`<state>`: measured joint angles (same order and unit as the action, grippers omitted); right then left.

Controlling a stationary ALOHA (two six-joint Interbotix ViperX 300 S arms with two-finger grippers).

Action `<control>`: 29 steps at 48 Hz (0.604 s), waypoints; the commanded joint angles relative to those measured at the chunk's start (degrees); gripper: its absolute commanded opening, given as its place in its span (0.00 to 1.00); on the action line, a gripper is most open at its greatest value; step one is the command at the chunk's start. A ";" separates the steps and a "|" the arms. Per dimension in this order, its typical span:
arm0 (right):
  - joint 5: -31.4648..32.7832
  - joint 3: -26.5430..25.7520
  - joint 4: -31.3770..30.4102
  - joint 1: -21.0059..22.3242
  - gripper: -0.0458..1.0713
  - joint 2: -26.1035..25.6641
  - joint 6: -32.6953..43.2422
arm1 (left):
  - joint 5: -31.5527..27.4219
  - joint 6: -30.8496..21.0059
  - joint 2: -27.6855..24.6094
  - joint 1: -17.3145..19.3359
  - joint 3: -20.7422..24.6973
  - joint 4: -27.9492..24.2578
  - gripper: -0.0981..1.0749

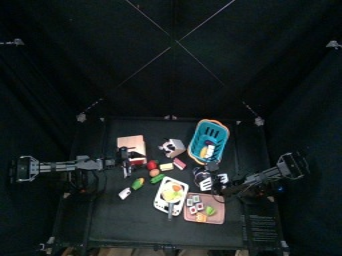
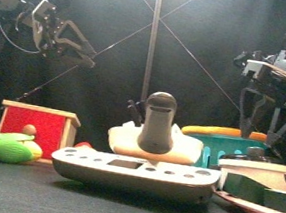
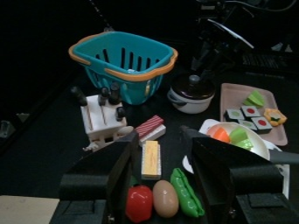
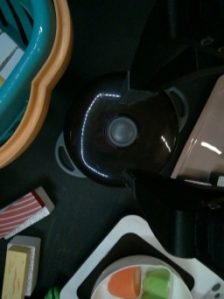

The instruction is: Grab lid

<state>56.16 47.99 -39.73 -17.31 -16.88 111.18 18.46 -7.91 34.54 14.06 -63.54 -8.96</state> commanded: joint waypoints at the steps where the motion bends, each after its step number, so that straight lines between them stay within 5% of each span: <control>1: 0.00 0.00 -0.53 0.44 0.87 -0.53 0.00 | 0.26 0.09 0.09 0.09 0.70 -0.09 0.78; 29: -3.69 1.05 -1.32 1.93 0.78 1.76 0.09 | 0.26 0.09 0.09 0.09 0.70 -0.09 0.78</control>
<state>52.56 49.31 -40.78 -15.91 -14.41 111.18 18.46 -7.91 34.63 14.06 -63.54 -8.88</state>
